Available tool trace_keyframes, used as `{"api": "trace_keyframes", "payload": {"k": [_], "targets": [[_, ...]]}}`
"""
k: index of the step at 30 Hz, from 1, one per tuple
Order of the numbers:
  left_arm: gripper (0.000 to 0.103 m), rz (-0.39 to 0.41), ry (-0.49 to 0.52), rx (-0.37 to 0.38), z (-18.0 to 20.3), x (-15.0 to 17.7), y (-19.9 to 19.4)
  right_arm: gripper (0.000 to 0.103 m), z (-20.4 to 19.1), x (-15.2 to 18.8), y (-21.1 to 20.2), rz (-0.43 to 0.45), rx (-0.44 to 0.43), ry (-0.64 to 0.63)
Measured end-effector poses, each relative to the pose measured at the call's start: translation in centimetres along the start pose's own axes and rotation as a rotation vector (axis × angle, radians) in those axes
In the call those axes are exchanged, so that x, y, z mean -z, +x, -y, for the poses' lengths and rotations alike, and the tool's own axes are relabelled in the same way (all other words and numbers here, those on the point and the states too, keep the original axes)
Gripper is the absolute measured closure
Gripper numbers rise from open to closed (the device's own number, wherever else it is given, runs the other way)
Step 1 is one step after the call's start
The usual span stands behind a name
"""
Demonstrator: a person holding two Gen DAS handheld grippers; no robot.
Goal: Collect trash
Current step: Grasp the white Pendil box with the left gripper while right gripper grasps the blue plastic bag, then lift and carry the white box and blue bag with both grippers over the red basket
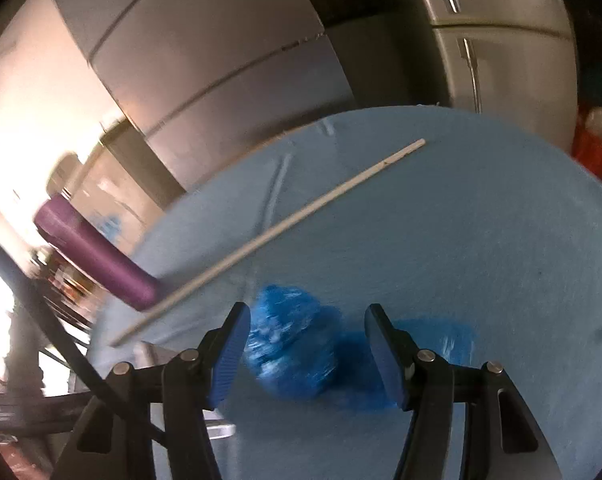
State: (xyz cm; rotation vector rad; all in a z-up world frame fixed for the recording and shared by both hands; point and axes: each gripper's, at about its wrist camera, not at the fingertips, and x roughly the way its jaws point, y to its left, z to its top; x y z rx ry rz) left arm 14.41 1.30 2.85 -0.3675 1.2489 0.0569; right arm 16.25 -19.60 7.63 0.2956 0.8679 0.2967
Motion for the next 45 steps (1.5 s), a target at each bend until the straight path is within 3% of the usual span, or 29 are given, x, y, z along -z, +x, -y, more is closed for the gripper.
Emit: {"api": "trace_keyframes", "payload": {"k": [4, 8, 12, 24, 30, 37, 45], "targets": [[0.069, -0.013, 0.039, 0.000, 0.6, 1.1, 0.4, 0.040, -0.1, 0.5, 0.6, -0.011, 0.001, -0.029], [0.074, 0.003, 0.075, -0.008, 0.7, 1.8, 0.1, 0.059, -0.8, 1.3, 0.4, -0.049, -0.026, -0.057], [0.087, 0.026, 0.123, -0.028, 1.1, 3.0, -1.1, 0.065, -1.4, 2.2, -1.1, -0.049, -0.024, -0.064], [0.087, 0.126, 0.253, -0.072, -0.8, 9.6, -6.7, 0.065, -3.2, 7.3, -9.3, 0.029, -0.117, 0.007], [0.087, 0.181, 0.346, -0.130, -0.1, 13.6, -9.4, 0.065, -4.2, 10.0, -13.3, 0.076, -0.088, -0.004], [0.087, 0.363, 0.446, -0.186, 1.5, 18.2, -14.8, 0.065, -5.4, 12.5, -18.8, 0.168, -0.051, -0.042], [0.087, 0.577, 0.449, -0.212, 1.7, 23.3, -20.6, 0.065, -7.2, 15.7, -23.6, 0.262, -0.027, -0.075]]}}
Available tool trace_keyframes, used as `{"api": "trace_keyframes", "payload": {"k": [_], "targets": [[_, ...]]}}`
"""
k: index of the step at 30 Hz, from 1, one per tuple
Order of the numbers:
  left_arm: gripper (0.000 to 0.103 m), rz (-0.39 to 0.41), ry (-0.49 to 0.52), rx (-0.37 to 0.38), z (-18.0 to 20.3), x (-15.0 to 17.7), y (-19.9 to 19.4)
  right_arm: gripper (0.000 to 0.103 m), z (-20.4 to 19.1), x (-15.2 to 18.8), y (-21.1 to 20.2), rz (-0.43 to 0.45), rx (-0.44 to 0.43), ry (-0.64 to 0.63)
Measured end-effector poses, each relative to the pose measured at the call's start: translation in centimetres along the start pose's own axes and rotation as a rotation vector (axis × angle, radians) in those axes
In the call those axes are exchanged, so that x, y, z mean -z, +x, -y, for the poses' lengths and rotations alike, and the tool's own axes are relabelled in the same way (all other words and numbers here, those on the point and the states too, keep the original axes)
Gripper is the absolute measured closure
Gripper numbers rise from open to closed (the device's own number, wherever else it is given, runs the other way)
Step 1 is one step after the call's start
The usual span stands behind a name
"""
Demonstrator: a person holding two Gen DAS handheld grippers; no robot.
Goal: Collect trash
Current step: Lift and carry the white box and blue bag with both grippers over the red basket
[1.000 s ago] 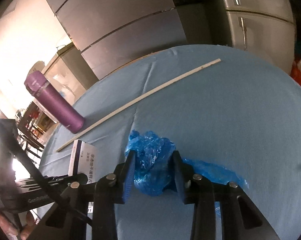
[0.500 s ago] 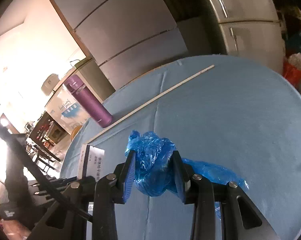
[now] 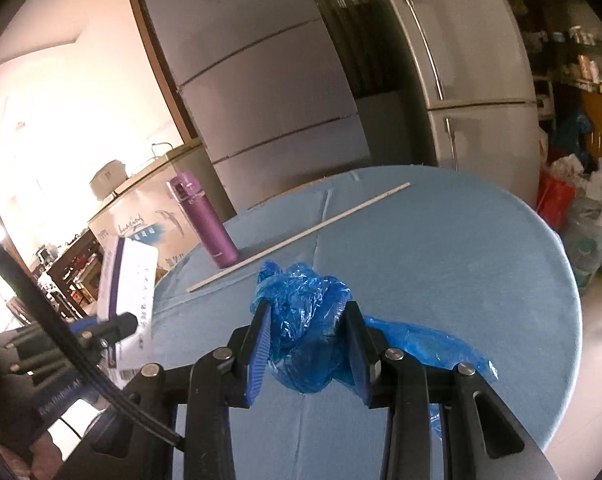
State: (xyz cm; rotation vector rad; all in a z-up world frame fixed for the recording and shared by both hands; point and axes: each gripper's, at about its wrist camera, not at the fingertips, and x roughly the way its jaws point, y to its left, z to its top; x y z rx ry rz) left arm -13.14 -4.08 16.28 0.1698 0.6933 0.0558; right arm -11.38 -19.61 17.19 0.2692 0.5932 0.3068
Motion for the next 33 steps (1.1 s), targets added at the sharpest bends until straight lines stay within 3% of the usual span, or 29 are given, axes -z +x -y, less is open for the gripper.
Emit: {"api": "trace_keyframes", "payload": {"k": [5, 33], "targets": [[0.087, 0.061, -0.011, -0.013, 0.0, 0.7, -2.5, 0.065, -1.1, 1.0, -2.1, 0.046, -0.001, -0.009], [0.087, 0.088, -0.061, -0.046, -3.3, 4.2, -6.4, 0.065, -4.0, 3.5, -3.8, 0.043, -0.055, 0.018]]}}
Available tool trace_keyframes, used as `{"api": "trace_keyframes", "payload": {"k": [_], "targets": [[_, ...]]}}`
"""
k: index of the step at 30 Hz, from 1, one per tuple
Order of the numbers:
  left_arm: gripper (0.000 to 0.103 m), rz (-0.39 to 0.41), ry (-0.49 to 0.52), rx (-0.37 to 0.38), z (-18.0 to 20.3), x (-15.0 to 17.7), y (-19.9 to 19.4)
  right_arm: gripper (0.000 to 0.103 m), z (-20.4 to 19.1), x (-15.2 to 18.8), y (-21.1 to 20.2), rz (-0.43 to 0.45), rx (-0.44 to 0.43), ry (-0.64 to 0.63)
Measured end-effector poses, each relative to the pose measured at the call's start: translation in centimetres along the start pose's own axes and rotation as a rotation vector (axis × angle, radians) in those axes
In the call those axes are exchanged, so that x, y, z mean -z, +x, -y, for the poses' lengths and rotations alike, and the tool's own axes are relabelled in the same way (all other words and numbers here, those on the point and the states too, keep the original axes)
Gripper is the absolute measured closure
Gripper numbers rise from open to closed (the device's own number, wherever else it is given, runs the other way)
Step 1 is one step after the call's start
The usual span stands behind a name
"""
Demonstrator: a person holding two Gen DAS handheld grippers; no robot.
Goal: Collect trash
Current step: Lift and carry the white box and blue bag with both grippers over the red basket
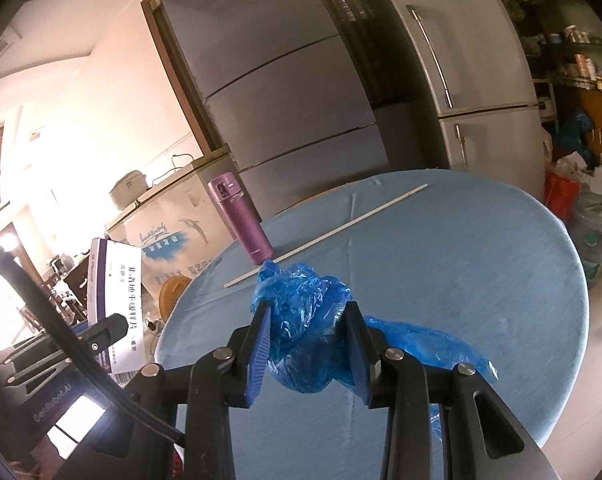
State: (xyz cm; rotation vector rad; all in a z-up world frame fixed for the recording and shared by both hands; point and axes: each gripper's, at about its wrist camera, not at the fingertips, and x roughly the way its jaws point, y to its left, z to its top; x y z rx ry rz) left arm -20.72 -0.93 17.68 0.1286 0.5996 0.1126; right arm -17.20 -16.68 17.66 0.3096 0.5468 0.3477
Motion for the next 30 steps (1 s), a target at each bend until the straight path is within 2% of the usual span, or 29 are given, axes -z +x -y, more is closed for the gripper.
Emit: {"api": "trace_keyframes", "payload": {"k": [21, 30], "targets": [[0.087, 0.028, -0.013, -0.029, -0.9, 0.6, -2.0, 0.065, -2.3, 0.8, -1.1, 0.002, -0.055, -0.032], [0.087, 0.008, -0.042, -0.058, -2.5, 1.4, -1.7, 0.065, -2.7, 0.9, -0.9, -0.024, -0.084, -0.041]]}}
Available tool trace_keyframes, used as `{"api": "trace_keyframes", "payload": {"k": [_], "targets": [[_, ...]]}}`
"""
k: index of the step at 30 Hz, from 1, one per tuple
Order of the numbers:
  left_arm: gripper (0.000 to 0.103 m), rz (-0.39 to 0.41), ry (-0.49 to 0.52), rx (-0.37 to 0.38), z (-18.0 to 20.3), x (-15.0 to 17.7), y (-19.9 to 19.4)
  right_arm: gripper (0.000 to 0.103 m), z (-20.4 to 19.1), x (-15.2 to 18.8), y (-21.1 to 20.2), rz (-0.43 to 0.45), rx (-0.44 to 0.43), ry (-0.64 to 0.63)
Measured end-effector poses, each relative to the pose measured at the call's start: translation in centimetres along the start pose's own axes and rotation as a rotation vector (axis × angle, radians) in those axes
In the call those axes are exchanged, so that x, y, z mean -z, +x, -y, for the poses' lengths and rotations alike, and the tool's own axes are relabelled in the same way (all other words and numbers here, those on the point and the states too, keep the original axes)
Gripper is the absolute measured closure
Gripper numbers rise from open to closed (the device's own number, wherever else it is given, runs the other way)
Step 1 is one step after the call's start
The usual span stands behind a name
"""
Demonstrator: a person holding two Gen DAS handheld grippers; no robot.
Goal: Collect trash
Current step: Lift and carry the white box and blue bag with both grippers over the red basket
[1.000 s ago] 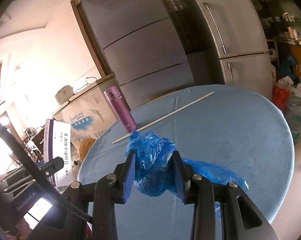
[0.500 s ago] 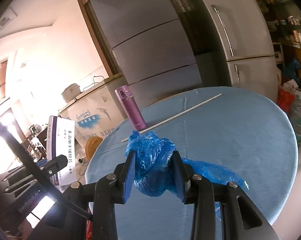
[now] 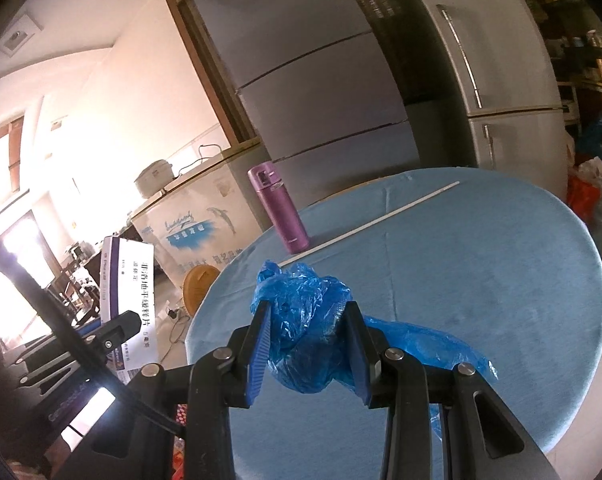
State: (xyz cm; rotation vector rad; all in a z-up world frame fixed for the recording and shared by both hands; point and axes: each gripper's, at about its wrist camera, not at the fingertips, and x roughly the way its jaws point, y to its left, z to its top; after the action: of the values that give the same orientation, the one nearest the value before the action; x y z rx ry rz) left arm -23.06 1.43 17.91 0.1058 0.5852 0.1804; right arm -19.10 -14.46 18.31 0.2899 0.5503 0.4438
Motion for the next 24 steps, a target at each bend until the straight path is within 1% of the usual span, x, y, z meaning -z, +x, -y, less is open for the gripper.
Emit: {"api": "trace_keyframes", "payload": {"k": [9, 16, 24], "targets": [[0.087, -0.021, -0.043, -0.038, -2.6, 1.1, 0.6, 0.065, -2.3, 0.6, 1.0, -0.035, -0.035, -0.045], [0.087, -0.010, -0.055, -0.083, -4.4, 1.8, 0.2, 0.065, -4.4, 1.0, 2.1, -0.060, -0.066, -0.075], [0.087, 0.001, -0.086, -0.129, -6.9, 2.8, -0.6, 0.065, -7.8, 1.8, 3.5, -0.094, -0.112, -0.123]]}}
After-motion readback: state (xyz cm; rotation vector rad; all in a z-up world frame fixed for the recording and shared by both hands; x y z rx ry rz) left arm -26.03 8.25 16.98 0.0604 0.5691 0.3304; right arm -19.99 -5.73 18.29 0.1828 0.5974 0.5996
